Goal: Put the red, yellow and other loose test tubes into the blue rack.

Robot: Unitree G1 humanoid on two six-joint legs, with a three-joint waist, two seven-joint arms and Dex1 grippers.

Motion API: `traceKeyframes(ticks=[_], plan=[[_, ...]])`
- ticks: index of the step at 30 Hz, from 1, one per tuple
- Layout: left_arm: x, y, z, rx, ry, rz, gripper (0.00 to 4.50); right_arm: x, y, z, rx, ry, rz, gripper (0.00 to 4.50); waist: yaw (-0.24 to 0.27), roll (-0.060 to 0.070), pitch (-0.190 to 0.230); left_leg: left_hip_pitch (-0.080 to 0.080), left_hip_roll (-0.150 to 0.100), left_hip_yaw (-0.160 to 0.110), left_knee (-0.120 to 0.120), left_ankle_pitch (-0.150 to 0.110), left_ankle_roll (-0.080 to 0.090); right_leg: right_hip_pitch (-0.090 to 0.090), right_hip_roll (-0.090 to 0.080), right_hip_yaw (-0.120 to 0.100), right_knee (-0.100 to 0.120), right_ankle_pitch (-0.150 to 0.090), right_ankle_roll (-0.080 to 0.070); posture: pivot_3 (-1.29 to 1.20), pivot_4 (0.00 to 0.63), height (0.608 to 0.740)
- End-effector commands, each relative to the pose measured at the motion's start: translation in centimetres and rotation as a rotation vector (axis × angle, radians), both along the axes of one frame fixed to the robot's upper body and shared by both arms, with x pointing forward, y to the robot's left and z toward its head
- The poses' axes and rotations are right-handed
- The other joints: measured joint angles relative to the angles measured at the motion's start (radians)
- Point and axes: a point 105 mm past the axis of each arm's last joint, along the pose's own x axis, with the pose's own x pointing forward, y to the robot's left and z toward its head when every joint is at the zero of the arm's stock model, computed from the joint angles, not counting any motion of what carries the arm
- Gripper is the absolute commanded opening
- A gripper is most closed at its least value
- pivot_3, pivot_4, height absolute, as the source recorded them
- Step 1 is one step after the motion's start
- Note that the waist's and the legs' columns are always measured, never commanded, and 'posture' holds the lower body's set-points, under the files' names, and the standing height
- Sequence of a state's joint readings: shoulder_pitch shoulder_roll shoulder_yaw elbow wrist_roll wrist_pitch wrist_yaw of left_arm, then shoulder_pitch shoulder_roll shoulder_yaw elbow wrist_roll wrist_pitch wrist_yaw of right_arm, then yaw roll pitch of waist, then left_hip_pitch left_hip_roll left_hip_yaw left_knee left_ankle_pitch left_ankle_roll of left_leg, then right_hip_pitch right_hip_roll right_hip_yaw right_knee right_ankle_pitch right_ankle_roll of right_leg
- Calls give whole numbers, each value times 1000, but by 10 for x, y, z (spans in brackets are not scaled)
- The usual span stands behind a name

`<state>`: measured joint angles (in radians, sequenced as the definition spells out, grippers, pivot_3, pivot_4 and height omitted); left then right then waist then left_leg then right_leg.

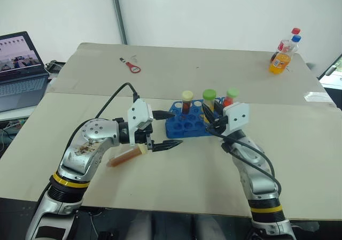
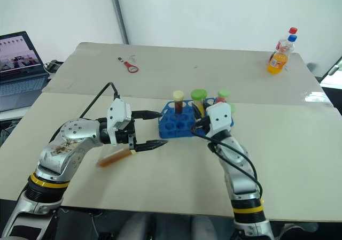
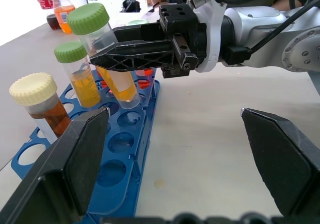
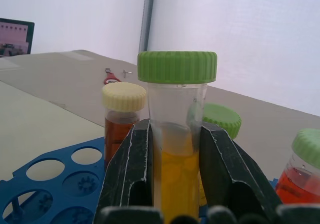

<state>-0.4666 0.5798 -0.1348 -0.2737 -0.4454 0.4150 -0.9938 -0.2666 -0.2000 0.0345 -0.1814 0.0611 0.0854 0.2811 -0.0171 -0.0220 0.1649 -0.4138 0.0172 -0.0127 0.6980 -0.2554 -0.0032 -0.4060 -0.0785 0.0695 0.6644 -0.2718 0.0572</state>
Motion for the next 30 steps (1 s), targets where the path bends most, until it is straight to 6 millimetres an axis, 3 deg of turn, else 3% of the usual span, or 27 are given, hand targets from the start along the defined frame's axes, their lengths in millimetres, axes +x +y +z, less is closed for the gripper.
traceKeyframes(ticks=[1, 7, 22, 27, 30], plan=[[-4, -6, 12, -9, -59, -21, 4500, -6, -1, 2, -9, -15, -8, 879, 2, 0, 0, 0, 0, 0, 0, 0, 0, 0, 0, 0, 0, 0, 0, 0, 150, 701], [-5, -7, 12, -11, -61, -27, 4500, -11, 4, 5, -52, -29, -3, 879, 1, 0, 0, 0, 0, 0, 0, 0, 0, 0, 0, 0, 0, 0, 0, 0, 150, 701], [-5, -9, 12, -12, -67, -40, 4500, -3, -8, 0, -86, -35, -109, 874, 3, 0, 0, 0, 0, 0, 0, 0, 0, 1, 0, 0, 0, 0, 0, 0, 150, 701], [-5, -11, 12, -17, -68, -39, 4500, -3, -6, -4, -18, -12, -107, 874, 2, 0, 0, 0, 0, 0, 0, 0, 0, 1, 0, 0, 0, 0, 0, 0, 150, 701], [-4, -12, 12, -22, -69, -34, 4500, -1, -16, -5, 81, -9, -154, 873, 2, 0, 0, 1, 0, 0, 0, 0, 0, 1, 0, 0, 0, 0, 0, 0, 150, 701]])
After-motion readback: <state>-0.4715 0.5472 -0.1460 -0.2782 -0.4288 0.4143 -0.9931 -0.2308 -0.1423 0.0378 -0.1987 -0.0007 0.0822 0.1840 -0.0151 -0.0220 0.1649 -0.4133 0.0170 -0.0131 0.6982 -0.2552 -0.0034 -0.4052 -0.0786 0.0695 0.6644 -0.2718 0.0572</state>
